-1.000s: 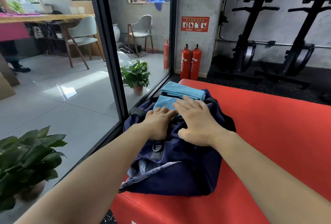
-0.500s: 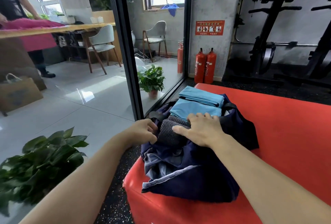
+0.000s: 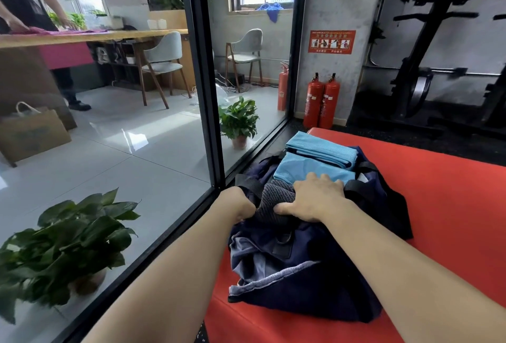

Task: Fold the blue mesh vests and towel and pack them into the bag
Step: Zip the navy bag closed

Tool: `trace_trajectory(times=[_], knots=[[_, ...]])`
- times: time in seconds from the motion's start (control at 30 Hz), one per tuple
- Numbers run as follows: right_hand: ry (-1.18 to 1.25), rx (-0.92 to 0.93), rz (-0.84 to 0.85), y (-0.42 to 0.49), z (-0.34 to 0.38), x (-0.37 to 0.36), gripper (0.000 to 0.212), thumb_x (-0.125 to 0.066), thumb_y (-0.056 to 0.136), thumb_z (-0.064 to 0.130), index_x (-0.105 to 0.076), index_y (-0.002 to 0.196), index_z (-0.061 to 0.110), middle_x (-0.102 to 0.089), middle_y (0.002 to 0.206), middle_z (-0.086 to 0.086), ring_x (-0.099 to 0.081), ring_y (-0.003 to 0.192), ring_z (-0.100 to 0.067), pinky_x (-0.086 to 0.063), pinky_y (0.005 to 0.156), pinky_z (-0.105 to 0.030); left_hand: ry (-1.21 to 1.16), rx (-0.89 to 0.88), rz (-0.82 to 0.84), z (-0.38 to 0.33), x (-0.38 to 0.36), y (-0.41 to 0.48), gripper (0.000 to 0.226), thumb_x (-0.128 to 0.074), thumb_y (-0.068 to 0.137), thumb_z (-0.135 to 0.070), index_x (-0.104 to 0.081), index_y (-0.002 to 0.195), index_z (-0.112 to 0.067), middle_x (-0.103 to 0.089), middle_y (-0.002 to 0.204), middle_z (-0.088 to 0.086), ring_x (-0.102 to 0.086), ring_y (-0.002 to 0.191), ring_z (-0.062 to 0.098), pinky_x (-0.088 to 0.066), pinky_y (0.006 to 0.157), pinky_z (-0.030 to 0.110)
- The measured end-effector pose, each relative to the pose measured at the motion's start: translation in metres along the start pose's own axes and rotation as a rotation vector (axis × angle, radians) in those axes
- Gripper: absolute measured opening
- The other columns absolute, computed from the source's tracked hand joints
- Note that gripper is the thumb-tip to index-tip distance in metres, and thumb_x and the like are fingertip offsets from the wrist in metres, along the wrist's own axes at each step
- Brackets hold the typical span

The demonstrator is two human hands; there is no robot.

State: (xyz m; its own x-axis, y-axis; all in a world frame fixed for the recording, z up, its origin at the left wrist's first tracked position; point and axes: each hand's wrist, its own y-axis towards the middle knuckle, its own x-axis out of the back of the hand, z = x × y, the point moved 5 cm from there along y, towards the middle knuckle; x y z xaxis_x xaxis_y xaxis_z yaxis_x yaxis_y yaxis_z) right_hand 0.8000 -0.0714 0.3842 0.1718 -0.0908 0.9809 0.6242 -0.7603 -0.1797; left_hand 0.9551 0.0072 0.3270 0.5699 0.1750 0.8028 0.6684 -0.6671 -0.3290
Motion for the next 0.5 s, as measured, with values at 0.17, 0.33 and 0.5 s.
trace_trajectory(times=[0.17, 0.33, 0.5], knots=[[0.017, 0.022, 0.035, 0.004, -0.005, 0.002, 0.081, -0.048, 0.076, 0.082, -0.053, 0.134, 0.026, -0.045, 0.138, -0.008, -0.038, 0.129, -0.032, -0.031, 0.104, -0.051, 0.051, 0.005, 0.130, 0.005, -0.003, 0.000, 0.029, -0.071, 0.073, -0.027, -0.050, 0.062, -0.010, -0.053, 0.050, 0.004, -0.051, 0.048, 0.020, -0.044, 0.053, 0.020], [0.008, 0.033, 0.038, 0.003, -0.004, -0.002, 0.090, -0.053, 0.067, 0.086, -0.053, 0.133, 0.025, -0.045, 0.136, -0.007, -0.039, 0.129, -0.031, -0.032, 0.104, -0.052, 0.124, -0.150, 0.146, 0.006, -0.001, -0.001, 0.031, -0.065, 0.086, -0.024, -0.054, 0.063, -0.007, -0.050, 0.057, 0.003, -0.044, 0.048, 0.013, -0.036, 0.042, 0.018], [0.009, 0.005, 0.014, 0.007, -0.006, -0.002, 0.087, -0.055, 0.071, 0.082, -0.051, 0.135, 0.024, -0.045, 0.136, -0.008, -0.040, 0.128, -0.031, -0.033, 0.103, -0.051, -0.145, -0.226, 0.183, 0.016, 0.017, -0.009, 0.041, -0.069, 0.090, -0.028, -0.044, 0.060, -0.015, -0.033, 0.055, -0.002, -0.028, 0.049, 0.013, -0.026, 0.046, 0.024]])
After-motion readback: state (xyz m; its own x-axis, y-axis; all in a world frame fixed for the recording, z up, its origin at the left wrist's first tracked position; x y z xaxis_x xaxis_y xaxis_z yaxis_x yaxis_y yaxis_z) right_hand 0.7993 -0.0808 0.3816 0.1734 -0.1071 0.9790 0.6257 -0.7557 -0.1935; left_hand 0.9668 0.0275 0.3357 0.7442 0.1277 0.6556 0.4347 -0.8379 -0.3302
